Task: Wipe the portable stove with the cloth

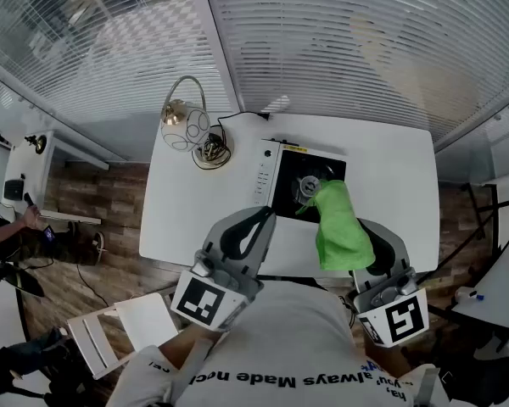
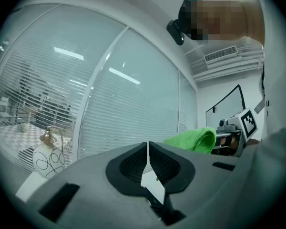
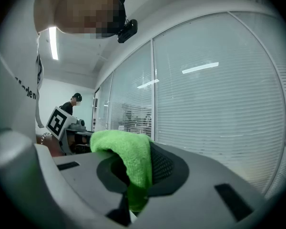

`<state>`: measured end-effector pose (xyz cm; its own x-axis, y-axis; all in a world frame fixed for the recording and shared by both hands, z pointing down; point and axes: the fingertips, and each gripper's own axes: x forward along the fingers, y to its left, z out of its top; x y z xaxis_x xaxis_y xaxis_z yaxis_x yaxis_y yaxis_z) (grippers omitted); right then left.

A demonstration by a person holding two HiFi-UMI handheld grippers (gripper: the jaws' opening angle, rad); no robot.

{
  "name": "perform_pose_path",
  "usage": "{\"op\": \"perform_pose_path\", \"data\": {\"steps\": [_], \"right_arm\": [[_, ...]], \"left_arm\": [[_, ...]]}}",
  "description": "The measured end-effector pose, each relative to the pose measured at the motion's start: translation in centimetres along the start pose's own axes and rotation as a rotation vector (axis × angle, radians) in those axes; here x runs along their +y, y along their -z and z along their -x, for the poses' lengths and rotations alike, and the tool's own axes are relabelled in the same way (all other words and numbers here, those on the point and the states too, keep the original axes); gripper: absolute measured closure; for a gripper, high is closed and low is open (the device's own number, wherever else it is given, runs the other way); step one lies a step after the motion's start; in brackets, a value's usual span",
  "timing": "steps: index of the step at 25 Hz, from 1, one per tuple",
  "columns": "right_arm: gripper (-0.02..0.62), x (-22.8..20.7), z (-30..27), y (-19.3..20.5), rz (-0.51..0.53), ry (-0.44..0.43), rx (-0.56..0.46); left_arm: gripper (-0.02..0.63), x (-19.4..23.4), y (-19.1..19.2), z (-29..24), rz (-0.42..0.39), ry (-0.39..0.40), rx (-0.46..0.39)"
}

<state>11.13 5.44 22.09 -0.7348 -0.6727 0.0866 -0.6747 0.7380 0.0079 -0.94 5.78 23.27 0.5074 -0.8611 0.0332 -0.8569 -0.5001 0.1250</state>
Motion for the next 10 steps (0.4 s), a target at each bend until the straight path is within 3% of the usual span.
{"op": "perform_pose_path", "data": {"steps": [10], "right_arm": [[0.557, 0.38, -0.32, -0.24, 0.005, -0.004, -0.006]], "left_arm": [[0.583, 0.47, -0.16, 0.40, -0.005, -0.007, -0.013]]}}
